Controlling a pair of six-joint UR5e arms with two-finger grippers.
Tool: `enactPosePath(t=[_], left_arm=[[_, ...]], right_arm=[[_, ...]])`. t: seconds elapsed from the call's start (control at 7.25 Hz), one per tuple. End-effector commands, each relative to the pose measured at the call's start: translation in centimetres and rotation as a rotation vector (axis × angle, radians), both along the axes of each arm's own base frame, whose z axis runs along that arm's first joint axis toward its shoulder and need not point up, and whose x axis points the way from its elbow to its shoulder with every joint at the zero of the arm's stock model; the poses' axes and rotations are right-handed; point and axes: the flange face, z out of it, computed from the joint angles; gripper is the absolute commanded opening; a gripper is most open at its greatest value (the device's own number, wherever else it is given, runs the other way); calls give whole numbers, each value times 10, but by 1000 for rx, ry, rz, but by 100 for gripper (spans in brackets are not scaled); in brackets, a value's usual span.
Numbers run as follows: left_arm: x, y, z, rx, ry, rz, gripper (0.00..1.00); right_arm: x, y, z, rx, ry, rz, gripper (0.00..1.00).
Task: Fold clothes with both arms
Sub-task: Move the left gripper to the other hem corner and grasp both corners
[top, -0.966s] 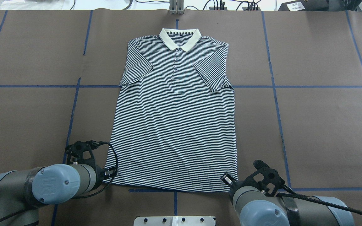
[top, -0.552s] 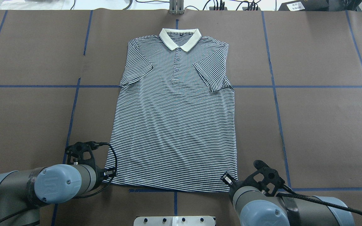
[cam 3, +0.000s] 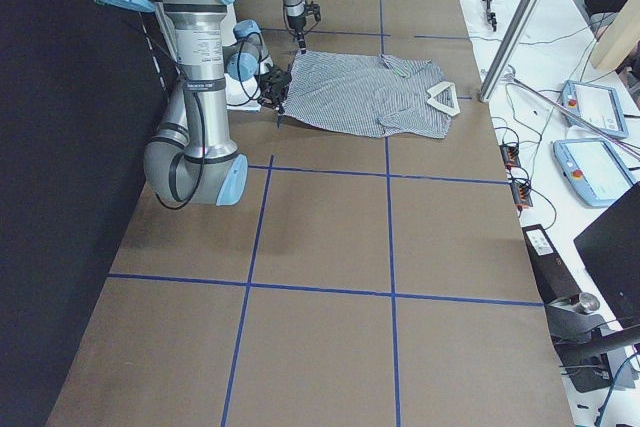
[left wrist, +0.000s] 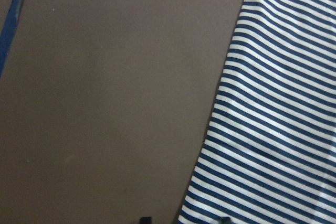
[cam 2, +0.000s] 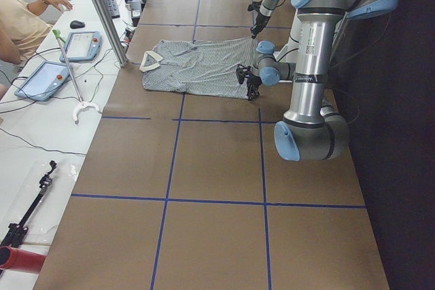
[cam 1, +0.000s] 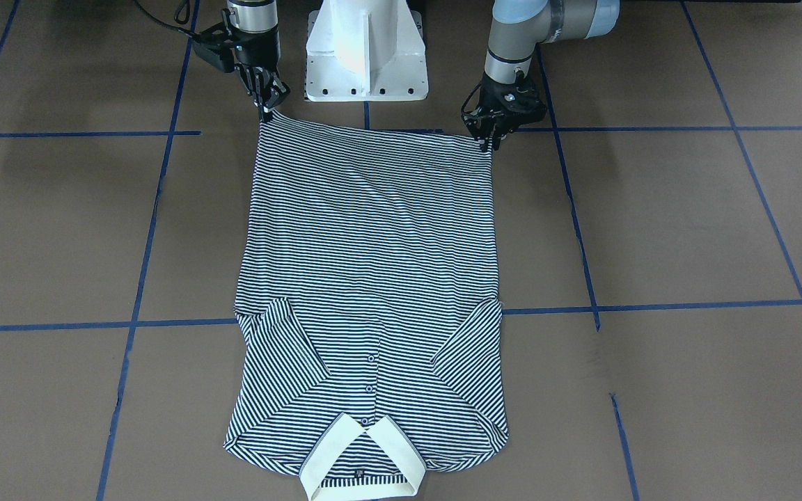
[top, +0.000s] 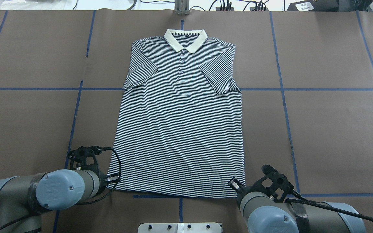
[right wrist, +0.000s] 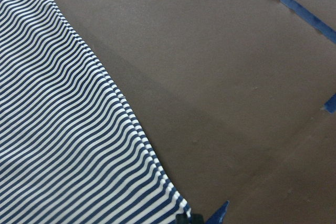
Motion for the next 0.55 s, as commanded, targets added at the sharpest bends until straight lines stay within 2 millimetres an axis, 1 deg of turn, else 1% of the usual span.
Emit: enactPosePath(t=[0.0, 0.14, 0.28, 0.41], left_arm=[[0, 1, -1, -5, 2, -1, 0], [-6, 2, -14, 1, 28, -1, 0], [-14, 10, -31, 5, 60, 6, 0], [-18, 27, -45, -26, 72, 32, 0]], right_arm=[[0, 0, 0, 0, 0, -1, 0], [0, -1, -2, 0, -6, 0, 0], [5, -1, -5, 0, -14, 2, 0], [17, -3, -9, 2, -27, 6, 0]])
